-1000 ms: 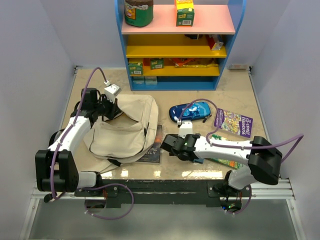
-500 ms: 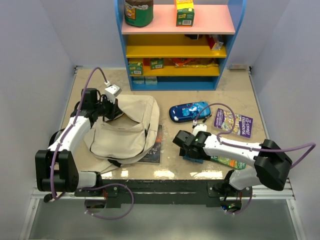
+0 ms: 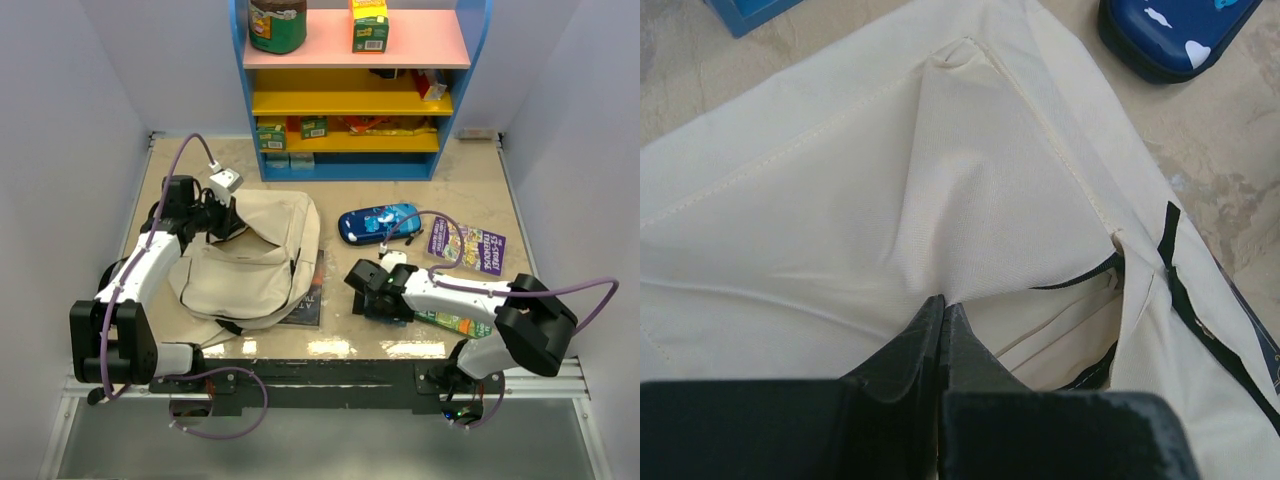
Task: Pack the student bag
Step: Adjust the personal item at the center of the board.
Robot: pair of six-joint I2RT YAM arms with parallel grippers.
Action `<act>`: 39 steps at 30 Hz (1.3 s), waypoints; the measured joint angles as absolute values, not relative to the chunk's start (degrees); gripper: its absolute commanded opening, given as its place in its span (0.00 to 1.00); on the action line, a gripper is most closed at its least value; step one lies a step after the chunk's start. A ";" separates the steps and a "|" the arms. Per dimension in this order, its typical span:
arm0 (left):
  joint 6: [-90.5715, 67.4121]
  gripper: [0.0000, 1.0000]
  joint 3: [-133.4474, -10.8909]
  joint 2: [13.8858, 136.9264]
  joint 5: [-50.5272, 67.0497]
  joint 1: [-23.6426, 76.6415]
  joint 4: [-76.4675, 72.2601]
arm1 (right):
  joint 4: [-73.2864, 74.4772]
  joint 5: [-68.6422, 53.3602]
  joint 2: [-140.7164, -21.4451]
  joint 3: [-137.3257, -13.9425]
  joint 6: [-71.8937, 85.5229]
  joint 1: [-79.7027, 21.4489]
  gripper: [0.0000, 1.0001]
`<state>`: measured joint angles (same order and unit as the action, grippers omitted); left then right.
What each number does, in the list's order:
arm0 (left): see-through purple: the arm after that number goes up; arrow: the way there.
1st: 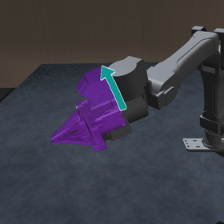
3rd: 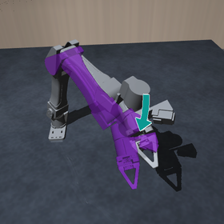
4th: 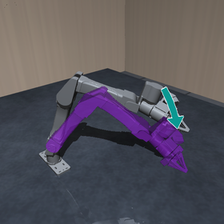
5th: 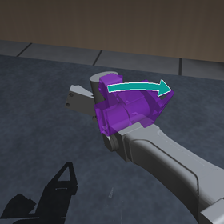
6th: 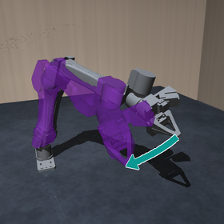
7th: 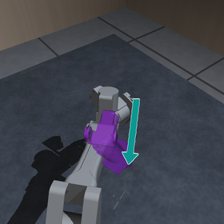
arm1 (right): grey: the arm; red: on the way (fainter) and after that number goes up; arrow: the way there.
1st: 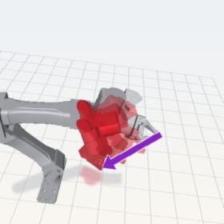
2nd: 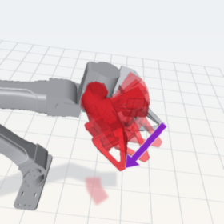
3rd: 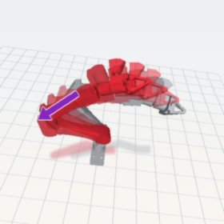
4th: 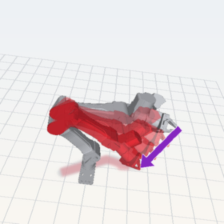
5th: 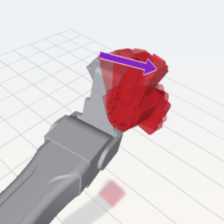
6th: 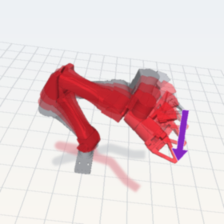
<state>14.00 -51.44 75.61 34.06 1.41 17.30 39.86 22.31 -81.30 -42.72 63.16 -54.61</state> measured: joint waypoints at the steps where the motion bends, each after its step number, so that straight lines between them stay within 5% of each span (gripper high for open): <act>1: 14.00 0.00 -51.44 75.61 34.09 1.41 17.28 | 39.68 21.91 -81.30 -42.74 62.78 -54.57 0.96; 18: 14.04 0.00 -51.44 75.09 34.02 1.41 17.47 | 28.62 19.07 -91.22 -60.14 63.11 -52.97 0.98; 29: 14.04 0.00 -51.44 74.96 34.02 1.41 17.45 | 26.46 25.63 -84.95 -56.86 44.45 -51.99 0.99; 39: 14.02 0.00 -51.44 74.94 34.00 1.41 17.82 | 14.90 14.79 -85.08 -46.44 31.22 -44.82 0.99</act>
